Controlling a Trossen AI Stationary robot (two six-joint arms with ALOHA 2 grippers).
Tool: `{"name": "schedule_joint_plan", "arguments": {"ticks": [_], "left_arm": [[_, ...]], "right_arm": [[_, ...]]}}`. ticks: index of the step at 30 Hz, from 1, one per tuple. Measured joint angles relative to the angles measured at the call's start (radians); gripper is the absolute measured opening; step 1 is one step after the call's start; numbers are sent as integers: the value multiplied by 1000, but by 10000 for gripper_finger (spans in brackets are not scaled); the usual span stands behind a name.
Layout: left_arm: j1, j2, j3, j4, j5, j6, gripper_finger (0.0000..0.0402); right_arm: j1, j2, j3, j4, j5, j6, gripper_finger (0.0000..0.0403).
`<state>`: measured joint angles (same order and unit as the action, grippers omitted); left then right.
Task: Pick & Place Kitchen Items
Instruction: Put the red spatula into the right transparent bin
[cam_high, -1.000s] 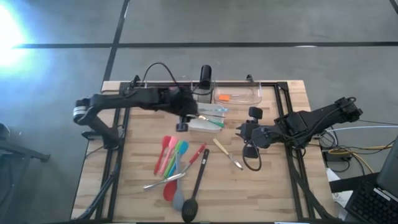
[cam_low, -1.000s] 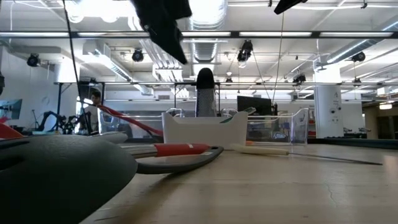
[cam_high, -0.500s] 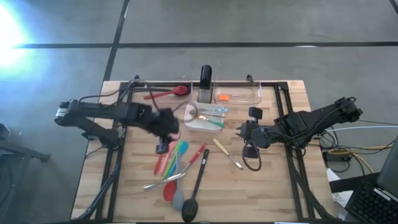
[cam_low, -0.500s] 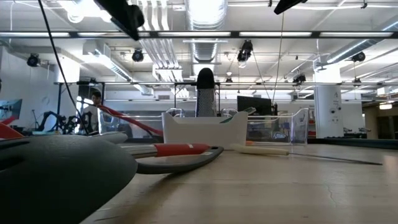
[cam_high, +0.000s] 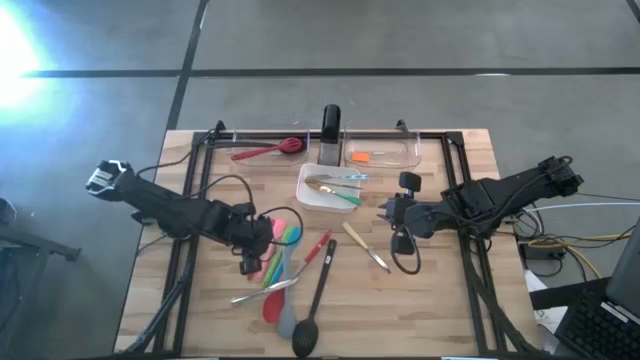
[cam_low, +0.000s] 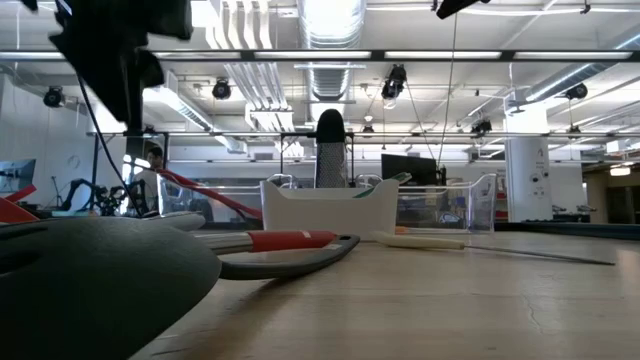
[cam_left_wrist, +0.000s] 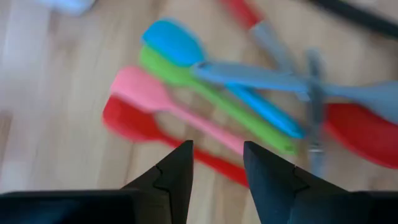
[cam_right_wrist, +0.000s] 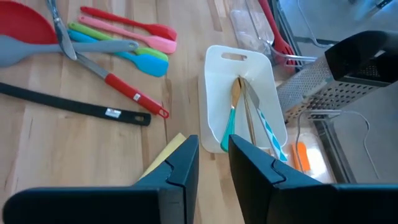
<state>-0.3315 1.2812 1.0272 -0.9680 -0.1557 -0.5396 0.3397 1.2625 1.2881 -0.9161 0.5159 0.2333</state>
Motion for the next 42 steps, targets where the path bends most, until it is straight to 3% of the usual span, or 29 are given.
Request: {"name": "schedule_joint_plan", "arguments": {"ticks": [6, 11, 22, 30, 34, 42], "left_arm": [[22, 1, -105, 42, -65, -161, 145], [66, 1, -135, 74, -120, -188, 145], [220, 21, -180, 96, -132, 110, 207], [268, 44, -200, 148, -40, 156, 273], [309, 82, -200, 192, 37, 197, 281], [384, 188, -200, 194, 71, 231, 282]], "right_arm": [[0, 0, 0, 17, 0, -4, 78], [0, 0, 0, 17, 0, -8, 86], [0, 0, 0, 16, 0, -8, 89], [0, 0, 0, 15, 0, -8, 79], [0, 0, 0, 15, 0, -7, 82], [0, 0, 0, 15, 0, -8, 94]]}}
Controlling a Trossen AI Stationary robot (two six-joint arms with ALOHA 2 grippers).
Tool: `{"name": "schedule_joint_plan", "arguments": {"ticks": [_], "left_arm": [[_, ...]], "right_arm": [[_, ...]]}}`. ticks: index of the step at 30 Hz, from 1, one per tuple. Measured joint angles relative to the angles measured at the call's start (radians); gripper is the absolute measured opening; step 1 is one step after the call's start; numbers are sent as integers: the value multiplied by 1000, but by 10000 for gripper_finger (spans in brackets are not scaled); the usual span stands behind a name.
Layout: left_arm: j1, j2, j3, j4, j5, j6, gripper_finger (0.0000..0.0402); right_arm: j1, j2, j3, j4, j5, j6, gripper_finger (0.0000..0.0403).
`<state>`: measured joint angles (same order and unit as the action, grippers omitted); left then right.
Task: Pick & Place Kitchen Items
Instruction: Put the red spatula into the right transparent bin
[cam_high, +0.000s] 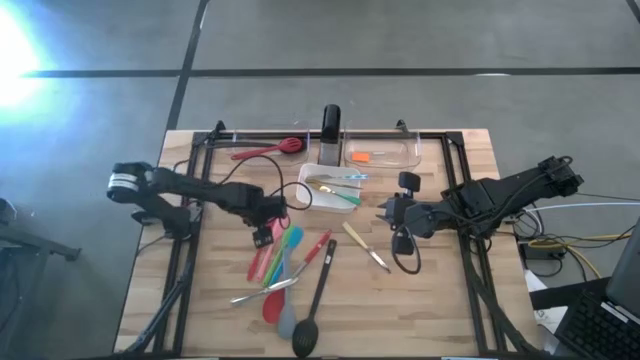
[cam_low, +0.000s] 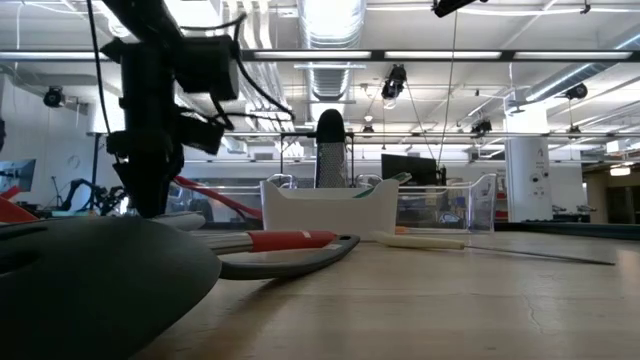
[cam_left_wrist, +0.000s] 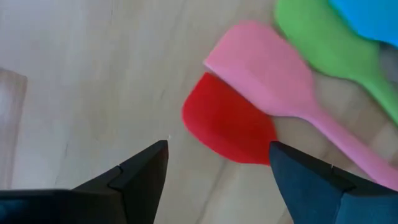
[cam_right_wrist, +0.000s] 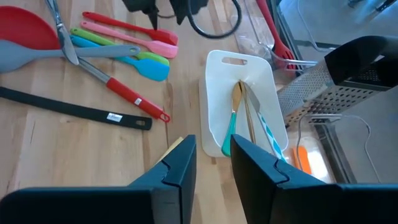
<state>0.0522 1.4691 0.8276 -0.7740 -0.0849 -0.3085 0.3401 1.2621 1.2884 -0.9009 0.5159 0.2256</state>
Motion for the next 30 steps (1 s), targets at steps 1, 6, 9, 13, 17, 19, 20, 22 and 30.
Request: {"name": "schedule_joint_plan", "arguments": {"ticks": [1, 6, 9, 13, 17, 19, 20, 22, 30], "left_arm": [[8, 13, 0, 2, 16, -3, 282], [22, 78, 0, 45, 116, -3, 282], [22, 104, 2, 52, 109, 5, 282], [20, 132, 5, 53, 66, 12, 282], [20, 141, 3, 58, 50, 11, 282], [20, 141, 3, 59, 45, 10, 278], [20, 141, 3, 60, 43, 8, 273], [20, 142, 3, 62, 33, -1, 257], [20, 143, 2, 69, 1, -34, 159]], "right_arm": [[0, 0, 0, 0, 0, 0, 95], [0, 0, 0, 0, 0, 1, 93], [0, 0, 0, 0, 0, 1, 88], [0, 0, 0, 0, 0, 0, 82], [0, 0, 0, 0, 0, 0, 79], [0, 0, 0, 0, 0, 0, 81], [0, 0, 0, 0, 0, 0, 83], [0, 0, 0, 0, 0, 0, 86], [0, 0, 0, 0, 0, 3, 93]]}}
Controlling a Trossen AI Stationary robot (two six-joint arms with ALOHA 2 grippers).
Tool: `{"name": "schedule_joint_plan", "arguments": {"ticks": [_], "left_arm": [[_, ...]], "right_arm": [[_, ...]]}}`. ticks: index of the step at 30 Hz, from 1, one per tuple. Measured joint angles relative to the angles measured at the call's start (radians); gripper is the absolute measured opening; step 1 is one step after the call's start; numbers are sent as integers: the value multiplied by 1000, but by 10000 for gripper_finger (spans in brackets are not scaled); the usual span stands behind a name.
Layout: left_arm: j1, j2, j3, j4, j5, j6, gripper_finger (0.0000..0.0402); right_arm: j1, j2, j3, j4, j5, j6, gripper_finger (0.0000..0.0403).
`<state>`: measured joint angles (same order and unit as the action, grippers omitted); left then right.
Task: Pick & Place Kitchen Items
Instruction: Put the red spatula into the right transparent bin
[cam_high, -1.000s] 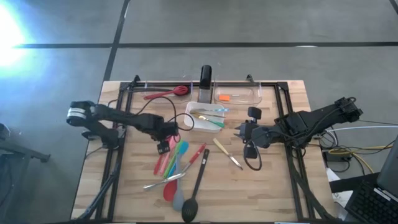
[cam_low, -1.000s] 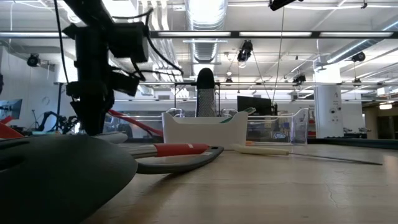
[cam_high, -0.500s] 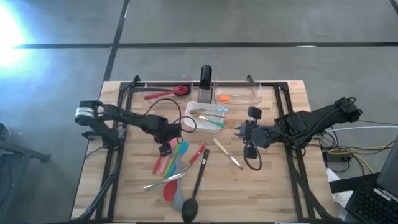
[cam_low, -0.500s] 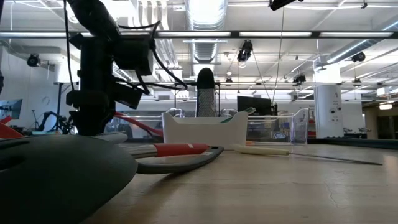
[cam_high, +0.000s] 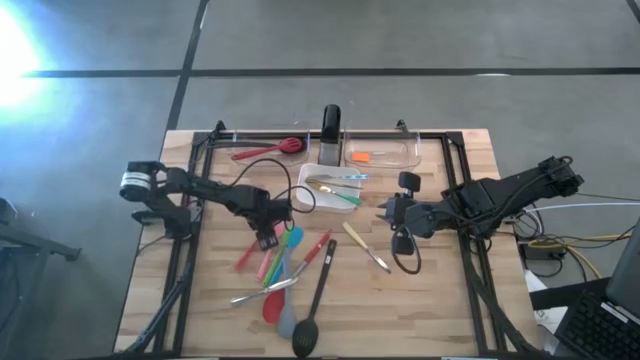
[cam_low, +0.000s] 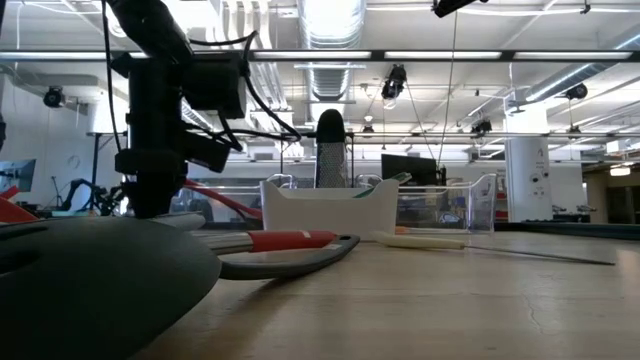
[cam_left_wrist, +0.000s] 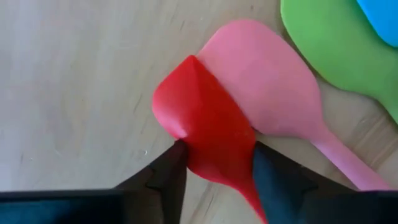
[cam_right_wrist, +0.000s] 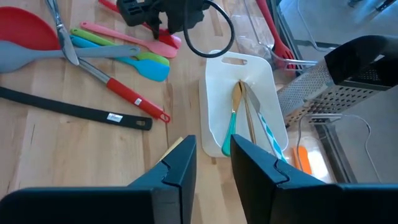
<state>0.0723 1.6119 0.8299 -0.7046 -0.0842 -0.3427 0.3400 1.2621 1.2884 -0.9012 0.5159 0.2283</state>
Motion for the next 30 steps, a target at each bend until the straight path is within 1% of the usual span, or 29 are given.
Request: {"name": "schedule_joint_plan", "arguments": {"ticks": [3, 5, 13, 19, 23, 24, 25, 26, 28, 30], "left_arm": [[1, 0, 0, 1, -8, -10, 131], [1, 0, 0, -2, -14, -16, 122], [0, 1, 0, -21, -19, -16, 119], [1, -11, 0, -30, -18, 8, 119], [3, -50, -3, -32, 6, 35, 113], [3, -65, -3, -40, 16, 41, 97], [3, -82, -6, -44, 23, 41, 50], [3, -97, -5, -48, 25, 42, 23], [5, -131, -7, -61, 28, 45, 4], [7, -167, -8, -56, 34, 54, 0]], "right_arm": [[0, 0, 0, 0, 0, 0, 88], [0, -1, 0, 0, 0, 0, 84], [0, -1, 0, 0, 0, 0, 75], [0, -1, 0, 0, 0, 0, 82], [0, -1, 0, 0, 0, 0, 88], [0, -1, 0, 0, 0, 0, 89], [0, -1, 0, 0, 0, 0, 90], [0, -1, 0, 0, 0, 0, 91], [0, -1, 0, 0, 0, 0, 91], [0, -1, 0, 0, 0, 0, 88]]}}
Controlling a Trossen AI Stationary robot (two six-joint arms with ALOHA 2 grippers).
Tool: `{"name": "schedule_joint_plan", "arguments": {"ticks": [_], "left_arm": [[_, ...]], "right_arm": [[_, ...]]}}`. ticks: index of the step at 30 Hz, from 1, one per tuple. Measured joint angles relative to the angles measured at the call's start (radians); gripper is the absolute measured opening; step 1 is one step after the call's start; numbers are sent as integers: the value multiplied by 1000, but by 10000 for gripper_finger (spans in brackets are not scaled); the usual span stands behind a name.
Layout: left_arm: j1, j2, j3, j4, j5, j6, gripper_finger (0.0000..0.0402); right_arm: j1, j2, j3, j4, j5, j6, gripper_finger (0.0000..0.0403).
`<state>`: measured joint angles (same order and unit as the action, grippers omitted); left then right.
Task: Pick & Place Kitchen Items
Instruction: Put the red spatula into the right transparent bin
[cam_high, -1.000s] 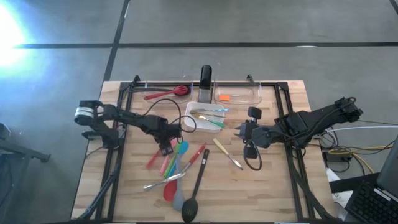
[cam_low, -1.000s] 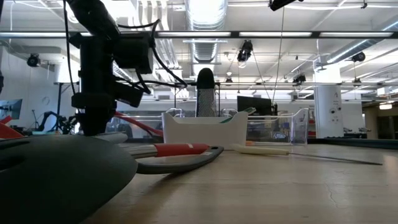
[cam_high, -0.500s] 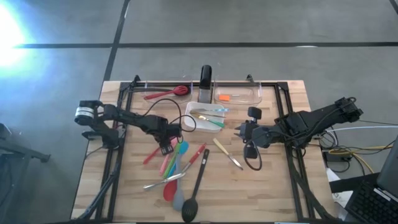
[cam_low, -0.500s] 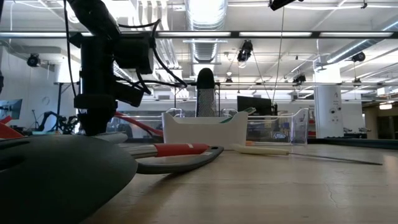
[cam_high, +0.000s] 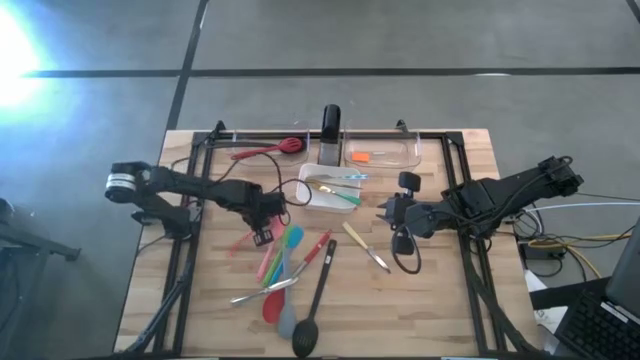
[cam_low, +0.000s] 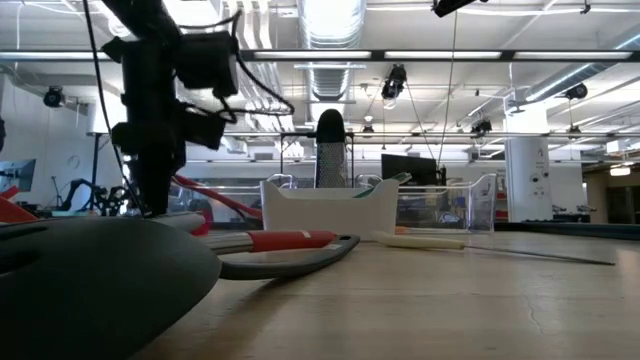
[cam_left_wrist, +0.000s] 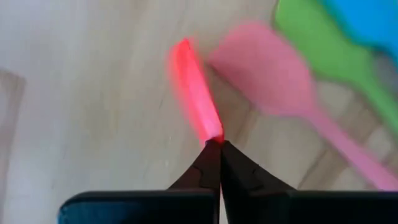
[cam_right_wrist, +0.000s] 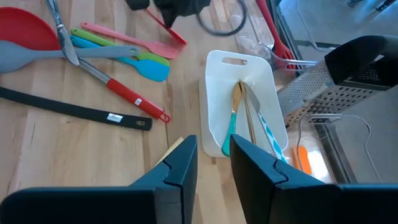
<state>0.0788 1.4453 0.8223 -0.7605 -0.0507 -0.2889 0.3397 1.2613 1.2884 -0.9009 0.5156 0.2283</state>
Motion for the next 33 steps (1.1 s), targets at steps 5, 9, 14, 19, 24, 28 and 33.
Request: {"name": "schedule_joint_plan", "arguments": {"ticks": [5, 9, 14, 19, 24, 28, 33], "left_arm": [[1, -67, 1, 3, 50, 2, 1], [1, -96, 2, 0, 52, 3, 1], [1, -108, 3, -8, 59, 7, 1], [1, -107, 4, -13, 60, 16, 1], [0, -107, 4, -12, 60, 17, 1], [0, -107, 5, -9, 60, 17, 1], [0, -107, 5, -5, 61, 17, 0]], "right_arm": [[0, 0, 0, 0, 0, 0, 79], [0, 0, 0, 0, 0, 0, 74], [0, 0, 0, 0, 0, 0, 75], [0, 0, 0, 0, 0, 0, 83], [0, 0, -4, 31, 0, -1, 90], [-1, 0, -67, 207, -11, -57, 94], [-21, 0, -236, 511, -112, -170, 98]]}}
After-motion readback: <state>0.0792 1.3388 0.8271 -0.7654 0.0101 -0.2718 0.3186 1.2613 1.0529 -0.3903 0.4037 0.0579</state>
